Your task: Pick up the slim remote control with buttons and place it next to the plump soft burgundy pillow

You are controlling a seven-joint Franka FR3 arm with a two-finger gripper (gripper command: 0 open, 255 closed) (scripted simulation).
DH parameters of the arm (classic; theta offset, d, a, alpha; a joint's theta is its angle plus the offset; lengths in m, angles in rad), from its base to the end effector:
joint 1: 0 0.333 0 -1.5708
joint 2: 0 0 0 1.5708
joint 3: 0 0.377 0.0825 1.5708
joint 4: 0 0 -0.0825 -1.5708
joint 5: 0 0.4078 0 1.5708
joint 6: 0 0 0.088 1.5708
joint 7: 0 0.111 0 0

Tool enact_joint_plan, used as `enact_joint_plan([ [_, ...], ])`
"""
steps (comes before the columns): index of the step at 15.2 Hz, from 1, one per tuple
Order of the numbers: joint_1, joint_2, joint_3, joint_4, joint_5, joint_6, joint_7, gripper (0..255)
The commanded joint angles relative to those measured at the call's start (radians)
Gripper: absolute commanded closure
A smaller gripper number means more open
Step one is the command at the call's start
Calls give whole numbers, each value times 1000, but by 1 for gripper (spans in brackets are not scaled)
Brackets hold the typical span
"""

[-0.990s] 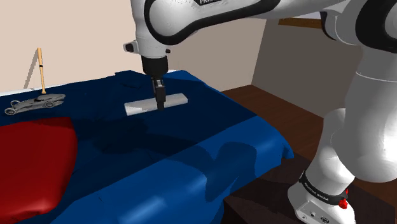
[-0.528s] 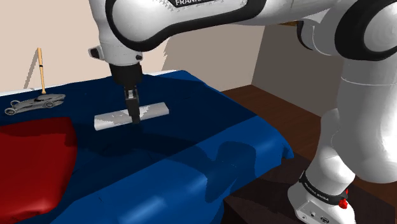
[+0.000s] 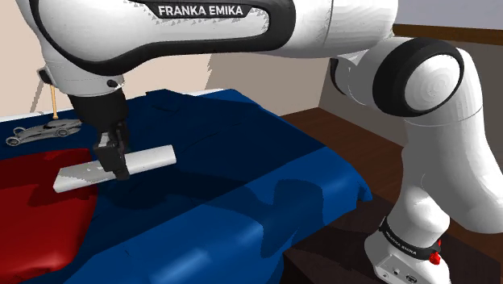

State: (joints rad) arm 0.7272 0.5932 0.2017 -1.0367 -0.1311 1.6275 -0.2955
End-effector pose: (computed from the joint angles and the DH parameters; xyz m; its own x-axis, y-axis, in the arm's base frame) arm 0.5159 0.5820 0.5518 0.3649 0.9310 0.0016 0.9308 -0.3649 0.0200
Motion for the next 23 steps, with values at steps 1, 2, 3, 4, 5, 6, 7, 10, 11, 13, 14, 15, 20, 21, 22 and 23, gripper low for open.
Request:
enact_joint_plan([
  [1, 22, 50, -1, 73, -8, -23, 15, 255],
  [2, 19, 45, 0, 50, -7, -6, 16, 255],
  [3, 17, 39, 0, 27, -7, 11, 17, 255],
  [4, 15, 36, 0, 7, -6, 27, 18, 255],
  [5, 13, 32, 0, -12, -6, 43, 18, 255],
  [6, 12, 29, 0, -31, -6, 59, 19, 255],
  [7, 10, 27, 0, -49, -6, 74, 20, 255],
  [10, 6, 22, 0, -97, -6, 117, 22, 255],
  [11, 5, 21, 0, -112, -6, 131, 23, 255],
  [13, 3, 20, 0, -140, -6, 158, 25, 255],
  [14, 2, 21, -1, -153, -7, 172, 26, 255],
  [15, 1, 21, -1, -166, -7, 185, 26, 255],
  [20, -2, 28, -2, -222, -10, 247, 30, 255],
  [21, -2, 31, -3, -232, -10, 259, 31, 255],
  [22, -3, 33, -3, -241, -11, 271, 32, 255],
  [23, -3, 35, -4, -251, -12, 283, 33, 255],
])
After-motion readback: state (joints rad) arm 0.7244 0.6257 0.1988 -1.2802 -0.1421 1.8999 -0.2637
